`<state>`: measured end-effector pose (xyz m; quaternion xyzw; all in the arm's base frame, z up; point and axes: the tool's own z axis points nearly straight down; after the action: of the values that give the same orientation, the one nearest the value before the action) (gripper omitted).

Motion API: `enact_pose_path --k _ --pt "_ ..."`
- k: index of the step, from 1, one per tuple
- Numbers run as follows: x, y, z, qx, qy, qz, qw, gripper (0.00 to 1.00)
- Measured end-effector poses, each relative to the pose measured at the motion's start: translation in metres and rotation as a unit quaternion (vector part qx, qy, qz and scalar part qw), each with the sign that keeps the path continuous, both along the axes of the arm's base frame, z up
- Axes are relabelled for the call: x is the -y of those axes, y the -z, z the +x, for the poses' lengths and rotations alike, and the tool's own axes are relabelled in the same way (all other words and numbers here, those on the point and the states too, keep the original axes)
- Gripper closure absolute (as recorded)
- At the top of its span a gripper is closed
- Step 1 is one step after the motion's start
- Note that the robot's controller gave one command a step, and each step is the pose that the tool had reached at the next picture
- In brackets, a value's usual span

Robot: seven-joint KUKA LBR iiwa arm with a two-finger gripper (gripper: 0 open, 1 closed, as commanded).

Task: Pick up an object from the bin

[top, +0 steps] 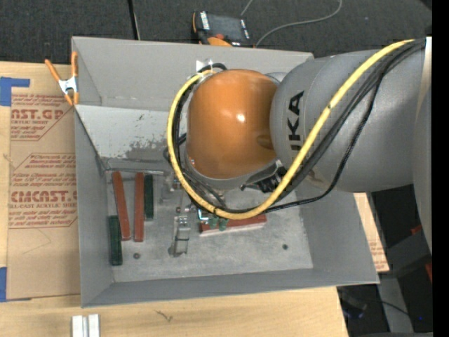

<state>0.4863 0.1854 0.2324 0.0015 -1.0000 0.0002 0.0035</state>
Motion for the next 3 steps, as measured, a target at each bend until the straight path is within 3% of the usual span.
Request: enact_pose_path --k 1,2,3 --pt "0.005 -0.053 0.058 0.0084 0.025 0.002 0.9996 0.00" --pt "-0.034 0.113 0.076 0.0009 0.134 -0.001 0.9910 0.00" --pt "0.019 0.139 0.033 -0.0005 0.142 -0.002 0.9898 0.00"
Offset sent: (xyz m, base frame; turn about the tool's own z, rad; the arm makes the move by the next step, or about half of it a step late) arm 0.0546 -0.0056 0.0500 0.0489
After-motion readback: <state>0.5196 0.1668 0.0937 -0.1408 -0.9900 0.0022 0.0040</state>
